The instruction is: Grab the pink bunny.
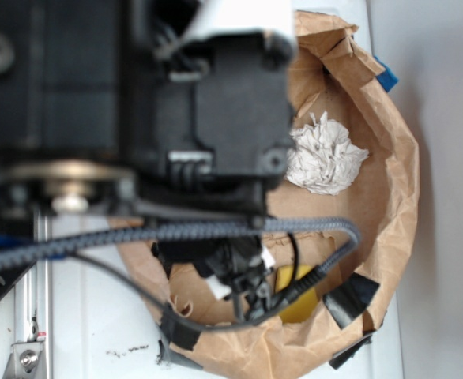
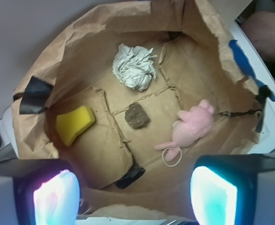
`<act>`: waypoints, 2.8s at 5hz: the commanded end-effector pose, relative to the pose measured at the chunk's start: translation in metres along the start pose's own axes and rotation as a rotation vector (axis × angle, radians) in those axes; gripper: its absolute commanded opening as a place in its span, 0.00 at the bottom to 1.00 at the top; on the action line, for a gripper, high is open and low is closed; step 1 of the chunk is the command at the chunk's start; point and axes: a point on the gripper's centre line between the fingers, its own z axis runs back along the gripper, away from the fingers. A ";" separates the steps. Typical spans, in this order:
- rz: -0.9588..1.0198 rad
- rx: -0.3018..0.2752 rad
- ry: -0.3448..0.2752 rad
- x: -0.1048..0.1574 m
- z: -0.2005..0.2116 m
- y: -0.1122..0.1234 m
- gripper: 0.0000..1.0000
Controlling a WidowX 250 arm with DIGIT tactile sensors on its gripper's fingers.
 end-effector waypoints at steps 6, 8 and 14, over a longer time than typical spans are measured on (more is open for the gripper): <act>0.243 0.033 -0.015 0.042 -0.031 0.018 1.00; 0.243 0.033 -0.015 0.042 -0.031 0.018 1.00; 0.323 0.053 -0.039 -0.024 -0.098 0.018 1.00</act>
